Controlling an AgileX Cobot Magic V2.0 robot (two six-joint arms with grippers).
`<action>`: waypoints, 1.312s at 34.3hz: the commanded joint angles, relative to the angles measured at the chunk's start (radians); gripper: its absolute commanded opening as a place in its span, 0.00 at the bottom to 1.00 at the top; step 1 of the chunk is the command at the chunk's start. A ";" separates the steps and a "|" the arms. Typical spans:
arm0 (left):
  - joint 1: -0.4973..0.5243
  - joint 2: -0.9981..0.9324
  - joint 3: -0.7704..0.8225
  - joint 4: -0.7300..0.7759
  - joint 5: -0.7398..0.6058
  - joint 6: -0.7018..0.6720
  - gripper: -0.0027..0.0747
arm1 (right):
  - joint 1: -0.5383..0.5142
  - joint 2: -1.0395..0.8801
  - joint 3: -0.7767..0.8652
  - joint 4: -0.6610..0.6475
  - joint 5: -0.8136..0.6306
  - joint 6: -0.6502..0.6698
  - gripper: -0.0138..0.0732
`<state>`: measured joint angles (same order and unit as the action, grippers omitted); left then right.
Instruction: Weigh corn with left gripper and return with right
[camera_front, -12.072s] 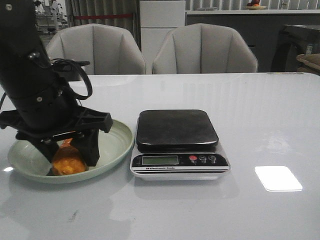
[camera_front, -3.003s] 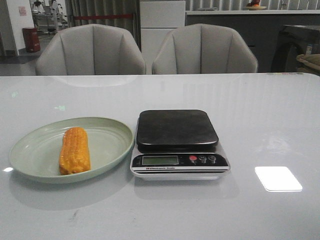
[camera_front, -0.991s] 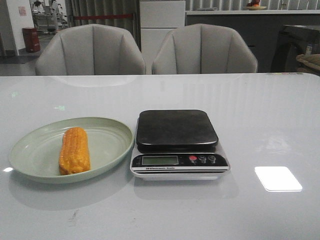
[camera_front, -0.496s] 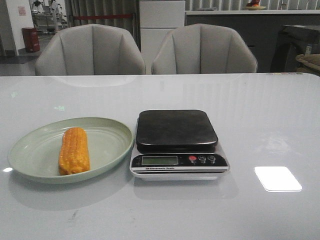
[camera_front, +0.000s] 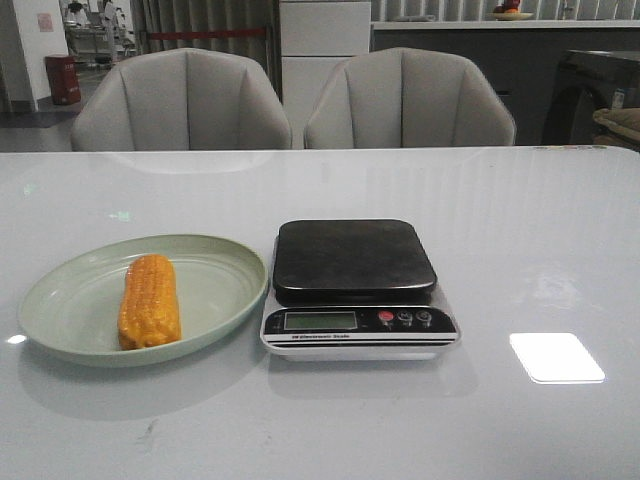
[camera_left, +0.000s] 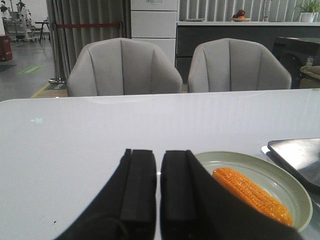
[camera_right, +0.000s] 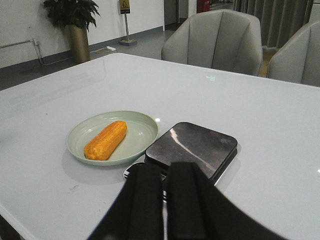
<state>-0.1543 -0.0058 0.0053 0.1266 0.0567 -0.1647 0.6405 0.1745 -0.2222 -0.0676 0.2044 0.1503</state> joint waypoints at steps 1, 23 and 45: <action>-0.003 -0.020 0.033 -0.012 -0.077 0.003 0.22 | -0.005 0.008 -0.027 -0.013 -0.086 -0.011 0.38; -0.003 -0.020 0.033 -0.012 -0.077 0.003 0.22 | -0.008 0.008 -0.025 -0.013 -0.085 -0.011 0.38; -0.003 -0.020 0.033 -0.012 -0.077 0.003 0.22 | -0.550 -0.044 0.183 -0.013 -0.315 -0.011 0.38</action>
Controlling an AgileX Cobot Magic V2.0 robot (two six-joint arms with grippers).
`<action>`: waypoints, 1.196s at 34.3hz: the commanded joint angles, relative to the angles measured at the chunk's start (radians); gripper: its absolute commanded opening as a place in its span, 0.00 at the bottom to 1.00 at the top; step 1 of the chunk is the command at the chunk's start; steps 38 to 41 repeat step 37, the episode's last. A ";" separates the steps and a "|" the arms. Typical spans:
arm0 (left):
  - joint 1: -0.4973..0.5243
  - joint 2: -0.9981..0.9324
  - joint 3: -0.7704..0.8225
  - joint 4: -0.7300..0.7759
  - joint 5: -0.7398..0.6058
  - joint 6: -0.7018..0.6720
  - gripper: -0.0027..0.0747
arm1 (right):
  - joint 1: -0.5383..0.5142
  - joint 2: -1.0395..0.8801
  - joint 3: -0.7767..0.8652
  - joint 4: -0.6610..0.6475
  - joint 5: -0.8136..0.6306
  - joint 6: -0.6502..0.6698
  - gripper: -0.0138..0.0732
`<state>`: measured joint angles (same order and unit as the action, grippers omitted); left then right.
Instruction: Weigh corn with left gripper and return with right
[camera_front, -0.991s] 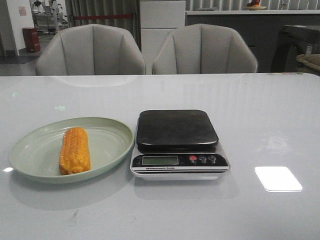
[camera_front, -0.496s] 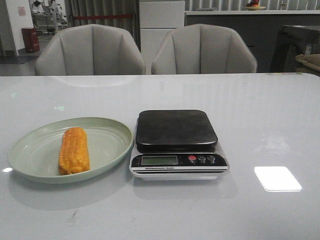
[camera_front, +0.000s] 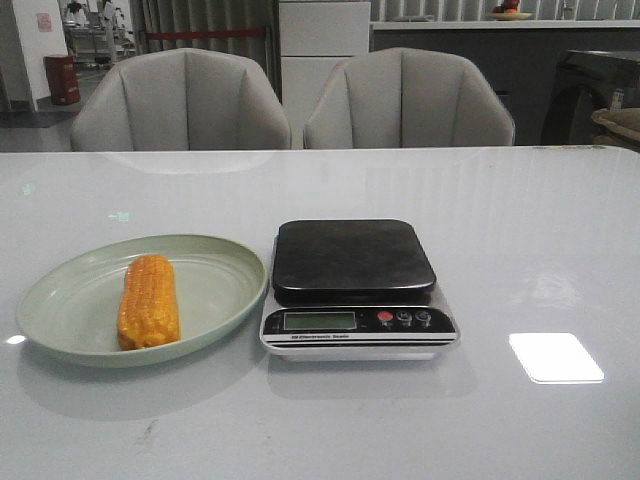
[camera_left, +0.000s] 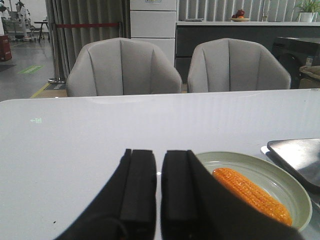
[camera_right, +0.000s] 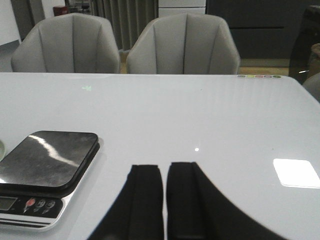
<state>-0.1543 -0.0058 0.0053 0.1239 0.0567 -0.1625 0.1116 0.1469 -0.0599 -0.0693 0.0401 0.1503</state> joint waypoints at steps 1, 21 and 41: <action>-0.003 -0.020 0.033 -0.010 -0.077 0.001 0.22 | -0.021 -0.032 0.032 -0.011 -0.161 -0.011 0.38; -0.003 -0.020 0.033 -0.010 -0.077 0.001 0.22 | -0.022 -0.172 0.096 -0.011 -0.135 -0.011 0.38; -0.003 -0.020 0.033 -0.010 -0.077 0.001 0.22 | -0.022 -0.172 0.096 -0.011 -0.135 -0.011 0.38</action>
